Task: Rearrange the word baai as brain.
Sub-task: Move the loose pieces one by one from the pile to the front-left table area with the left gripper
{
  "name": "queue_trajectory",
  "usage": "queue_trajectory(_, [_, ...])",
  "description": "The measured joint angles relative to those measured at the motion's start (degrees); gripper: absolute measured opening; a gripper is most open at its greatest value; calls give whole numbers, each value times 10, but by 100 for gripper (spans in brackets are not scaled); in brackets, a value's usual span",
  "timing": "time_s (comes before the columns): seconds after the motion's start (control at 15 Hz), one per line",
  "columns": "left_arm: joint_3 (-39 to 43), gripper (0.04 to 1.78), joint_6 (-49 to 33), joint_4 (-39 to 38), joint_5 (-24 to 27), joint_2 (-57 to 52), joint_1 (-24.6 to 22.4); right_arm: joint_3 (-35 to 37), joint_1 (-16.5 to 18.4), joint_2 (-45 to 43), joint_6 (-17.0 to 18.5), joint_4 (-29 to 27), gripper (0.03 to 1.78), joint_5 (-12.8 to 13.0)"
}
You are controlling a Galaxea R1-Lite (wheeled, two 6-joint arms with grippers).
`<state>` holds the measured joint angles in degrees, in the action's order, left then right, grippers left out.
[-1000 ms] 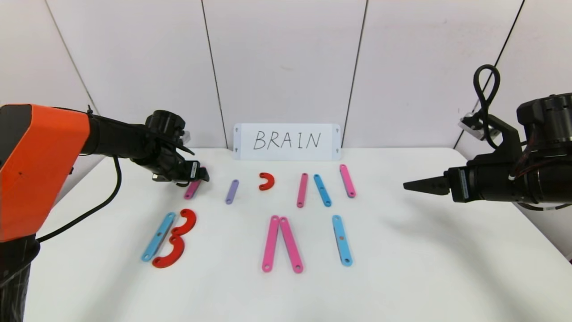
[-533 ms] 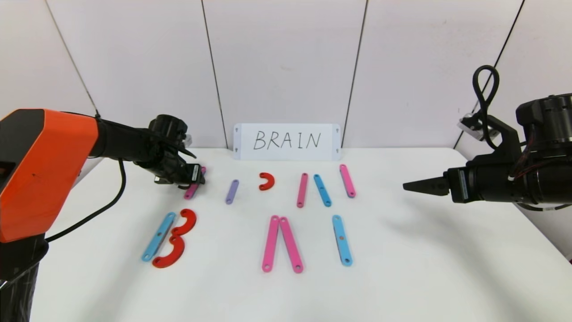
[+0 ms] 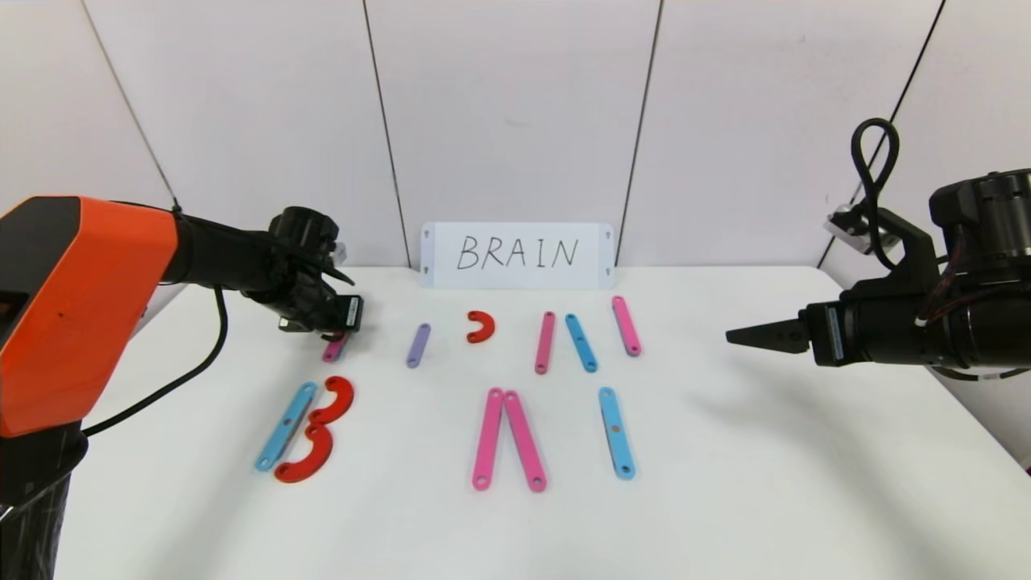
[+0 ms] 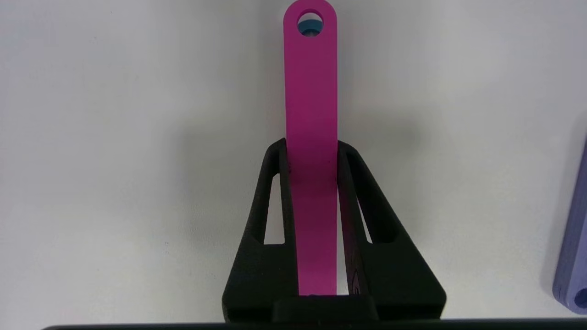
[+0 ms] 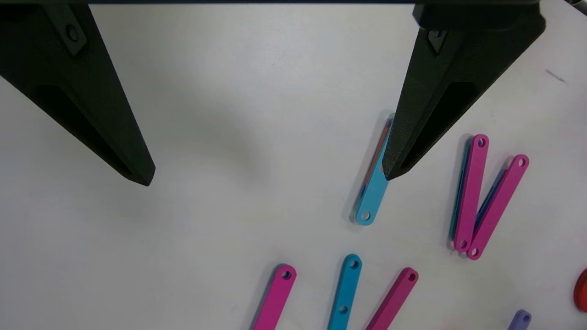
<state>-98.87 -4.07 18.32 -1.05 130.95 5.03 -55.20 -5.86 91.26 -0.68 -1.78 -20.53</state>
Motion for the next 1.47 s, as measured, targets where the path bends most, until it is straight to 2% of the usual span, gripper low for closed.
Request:
queue_trajectory(0.33, [15, 31, -16, 26, -9, -72, 17, 0, 0, 0, 0, 0, 174, -1])
queue_trajectory(0.53, [36, 31, -50, 73, -54, -123, 62, 0, 0, 0, 0, 0, 174, -2])
queue_trajectory(0.67, [71, 31, -96, 78, -87, -148, 92, 0, 0, 0, 0, 0, 174, -2])
queue_trajectory(0.93, [174, 31, -177, 73, -96, -188, 133, 3, -6, 0, 0, 0, 174, 0])
queue_trajectory(1.07, [240, 31, -183, 54, -95, -205, 149, 4, -9, 0, 0, 0, 174, 1])
queue_trajectory(1.27, [321, 31, -185, -24, -90, -219, 168, 6, -13, 0, 0, 0, 174, 2])
queue_trajectory(1.47, [351, 31, -186, -43, -90, -222, 192, 8, -15, 0, 0, 0, 174, 2])
